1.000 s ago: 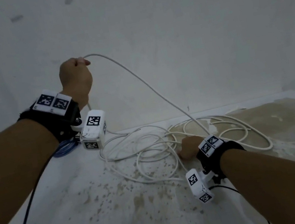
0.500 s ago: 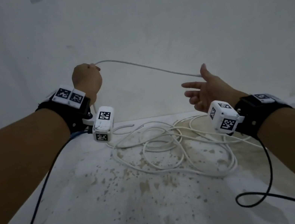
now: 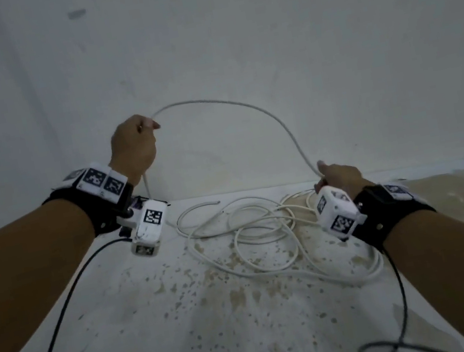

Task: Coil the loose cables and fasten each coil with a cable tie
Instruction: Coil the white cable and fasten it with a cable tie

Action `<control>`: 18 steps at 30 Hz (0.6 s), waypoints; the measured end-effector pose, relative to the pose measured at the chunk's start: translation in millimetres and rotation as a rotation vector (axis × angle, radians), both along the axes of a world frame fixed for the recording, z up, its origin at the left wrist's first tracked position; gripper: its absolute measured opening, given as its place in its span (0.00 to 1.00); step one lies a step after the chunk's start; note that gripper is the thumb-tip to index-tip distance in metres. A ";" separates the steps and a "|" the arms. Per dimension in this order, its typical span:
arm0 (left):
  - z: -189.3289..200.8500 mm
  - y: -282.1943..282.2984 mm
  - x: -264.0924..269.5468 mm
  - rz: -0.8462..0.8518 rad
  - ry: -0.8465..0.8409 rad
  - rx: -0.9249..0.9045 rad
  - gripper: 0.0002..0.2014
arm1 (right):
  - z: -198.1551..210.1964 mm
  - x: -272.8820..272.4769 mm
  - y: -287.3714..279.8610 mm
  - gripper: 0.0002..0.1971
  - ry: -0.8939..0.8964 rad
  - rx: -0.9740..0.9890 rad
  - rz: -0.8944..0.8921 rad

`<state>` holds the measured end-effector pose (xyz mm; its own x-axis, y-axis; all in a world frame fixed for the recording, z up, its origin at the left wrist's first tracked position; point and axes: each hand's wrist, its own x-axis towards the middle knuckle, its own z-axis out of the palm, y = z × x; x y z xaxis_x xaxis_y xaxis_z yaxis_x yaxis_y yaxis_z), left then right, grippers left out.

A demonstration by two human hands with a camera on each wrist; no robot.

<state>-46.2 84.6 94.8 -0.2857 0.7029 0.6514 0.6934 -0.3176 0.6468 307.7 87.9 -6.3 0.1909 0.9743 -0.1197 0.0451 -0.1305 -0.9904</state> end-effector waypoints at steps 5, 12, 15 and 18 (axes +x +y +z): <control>-16.3 -5.9 7.9 -0.095 0.310 -0.240 0.14 | 7.5 -23.7 1.2 0.24 0.177 0.021 -0.014; -36.0 0.4 22.9 -0.267 0.706 -0.750 0.16 | 14.8 10.5 8.3 0.19 0.255 -0.059 0.204; -51.9 -7.8 38.7 -0.495 0.594 -1.063 0.13 | 15.3 24.9 9.8 0.17 0.135 -0.121 0.087; -73.6 -11.0 43.4 -0.551 0.545 -1.161 0.13 | 11.6 31.3 4.1 0.15 -0.082 -0.141 0.006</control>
<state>-2.8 73.6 21.2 0.2987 0.8493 -0.4353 0.9027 -0.1034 0.4176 339.1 92.0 5.3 0.2000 0.9500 -0.2399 0.1259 -0.2677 -0.9552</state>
